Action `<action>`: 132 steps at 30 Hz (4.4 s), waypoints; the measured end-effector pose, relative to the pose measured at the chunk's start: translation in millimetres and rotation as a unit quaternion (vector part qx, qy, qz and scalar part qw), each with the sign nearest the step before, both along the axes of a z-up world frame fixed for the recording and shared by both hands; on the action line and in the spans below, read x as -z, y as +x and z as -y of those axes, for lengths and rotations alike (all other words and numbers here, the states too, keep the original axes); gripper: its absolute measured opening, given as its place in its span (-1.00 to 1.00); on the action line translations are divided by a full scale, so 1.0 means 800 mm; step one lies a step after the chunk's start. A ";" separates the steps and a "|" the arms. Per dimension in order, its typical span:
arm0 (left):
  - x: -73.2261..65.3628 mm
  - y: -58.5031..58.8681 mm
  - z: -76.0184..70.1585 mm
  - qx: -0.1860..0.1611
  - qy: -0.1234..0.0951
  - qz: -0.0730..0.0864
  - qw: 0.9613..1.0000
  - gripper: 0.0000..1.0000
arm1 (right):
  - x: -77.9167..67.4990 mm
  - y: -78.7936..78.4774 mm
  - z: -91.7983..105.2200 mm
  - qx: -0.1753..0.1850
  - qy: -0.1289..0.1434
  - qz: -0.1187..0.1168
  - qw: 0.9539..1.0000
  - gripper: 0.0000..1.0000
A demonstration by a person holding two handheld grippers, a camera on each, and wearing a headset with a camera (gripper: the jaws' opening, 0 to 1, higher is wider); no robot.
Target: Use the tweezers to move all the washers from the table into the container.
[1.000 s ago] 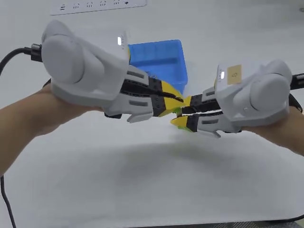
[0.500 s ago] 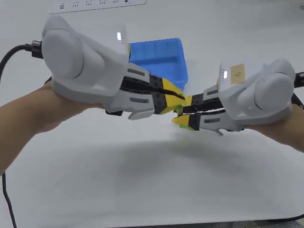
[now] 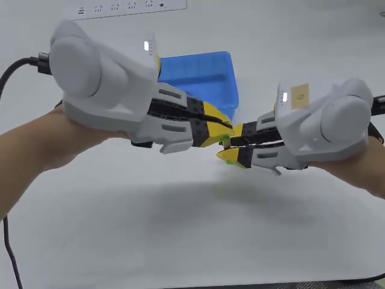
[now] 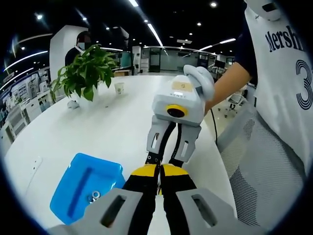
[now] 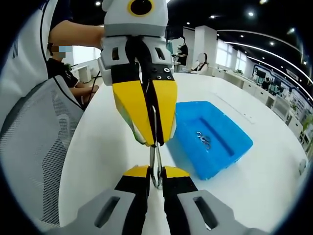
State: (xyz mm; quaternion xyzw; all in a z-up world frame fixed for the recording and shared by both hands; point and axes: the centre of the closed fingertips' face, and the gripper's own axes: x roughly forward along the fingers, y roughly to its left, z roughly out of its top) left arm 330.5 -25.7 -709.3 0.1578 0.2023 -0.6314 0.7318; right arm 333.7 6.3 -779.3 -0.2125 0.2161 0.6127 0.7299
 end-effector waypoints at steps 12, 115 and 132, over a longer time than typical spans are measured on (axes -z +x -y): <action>-0.036 0.003 -0.017 -0.006 -0.012 0.022 1.000 -0.89 | -0.039 0.007 -0.018 -0.004 0.005 0.024 1.000 -0.79; -0.062 0.004 -0.073 -0.006 -0.012 0.057 0.998 -0.89 | -0.086 0.019 -0.032 -0.090 -0.024 0.073 0.993 -0.82; 0.023 0.009 -0.085 -0.050 0.047 0.030 0.997 -0.82 | -0.038 0.003 -0.030 -0.087 -0.082 0.050 0.992 -0.84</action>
